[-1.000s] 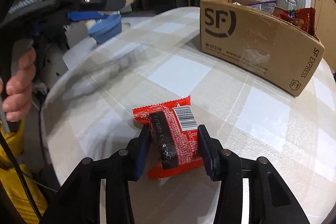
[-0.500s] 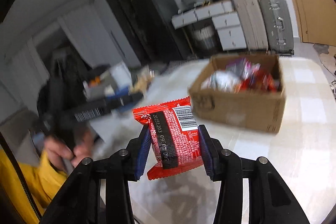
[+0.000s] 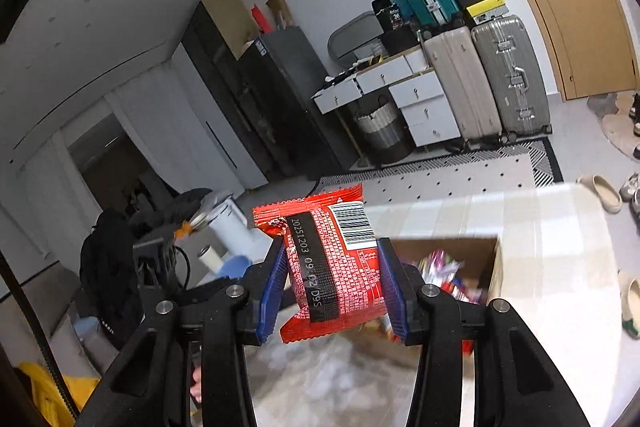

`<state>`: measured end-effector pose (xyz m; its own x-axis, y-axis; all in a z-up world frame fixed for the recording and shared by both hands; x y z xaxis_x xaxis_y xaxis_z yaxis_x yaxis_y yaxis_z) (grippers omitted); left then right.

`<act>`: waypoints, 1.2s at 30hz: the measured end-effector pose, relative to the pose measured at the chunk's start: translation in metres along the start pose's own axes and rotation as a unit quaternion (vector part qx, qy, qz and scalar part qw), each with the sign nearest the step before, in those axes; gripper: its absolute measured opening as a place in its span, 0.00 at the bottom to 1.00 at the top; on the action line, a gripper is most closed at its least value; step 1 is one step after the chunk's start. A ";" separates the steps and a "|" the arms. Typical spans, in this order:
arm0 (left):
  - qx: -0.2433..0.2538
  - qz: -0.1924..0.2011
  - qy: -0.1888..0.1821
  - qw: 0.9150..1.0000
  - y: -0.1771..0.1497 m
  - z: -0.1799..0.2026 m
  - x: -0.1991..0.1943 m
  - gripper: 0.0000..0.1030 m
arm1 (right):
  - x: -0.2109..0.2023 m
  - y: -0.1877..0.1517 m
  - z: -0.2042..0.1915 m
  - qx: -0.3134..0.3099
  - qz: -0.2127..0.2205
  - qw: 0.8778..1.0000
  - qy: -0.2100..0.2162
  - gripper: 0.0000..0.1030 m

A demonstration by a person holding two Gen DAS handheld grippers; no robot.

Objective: Organize snacks
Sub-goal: 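Carry the cracker pack and chocolate bar over the box, then open both grippers to drop the cracker pack and chocolate bar into the box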

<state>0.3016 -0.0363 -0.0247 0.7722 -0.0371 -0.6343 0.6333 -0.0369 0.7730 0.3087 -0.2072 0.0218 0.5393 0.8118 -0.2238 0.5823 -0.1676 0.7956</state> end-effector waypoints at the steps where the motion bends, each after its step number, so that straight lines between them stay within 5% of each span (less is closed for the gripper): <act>1: 0.002 0.000 -0.001 1.000 0.007 0.003 0.006 0.55 | 0.003 0.008 0.003 -0.002 -0.002 1.000 -0.001 0.43; 6: 0.007 -0.016 -0.019 1.000 0.035 0.018 0.039 0.55 | 0.026 0.021 0.029 -0.001 -0.020 1.000 -0.025 0.43; 15: 0.018 -0.070 -0.051 0.996 0.042 0.041 0.097 0.55 | 0.077 -0.008 0.084 0.035 -0.066 0.996 -0.049 0.43; 29: 0.064 -0.109 -0.076 0.989 0.017 0.061 0.138 0.61 | 0.108 -0.025 0.116 0.043 -0.100 0.991 -0.075 0.43; 36: 0.058 -0.087 -0.072 0.992 0.021 0.052 0.129 0.66 | 0.108 -0.025 0.122 0.048 -0.096 0.991 -0.080 0.43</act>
<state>0.4116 -0.0938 -0.0909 0.6313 -0.1626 -0.7583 0.7391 -0.1701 0.6518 0.4267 -0.1831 -0.0904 0.4975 0.7367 -0.4580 0.7346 -0.0770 0.6741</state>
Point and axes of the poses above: each gripper's, at about its wrist camera, not at the fingertips, and x roughly the way its jaws point, z to its right, y to its top, the point moved 6 cm from there along x, roughly the way its jaws point, and after that the axes turned 10 degrees about y, right-handed, at the moved point
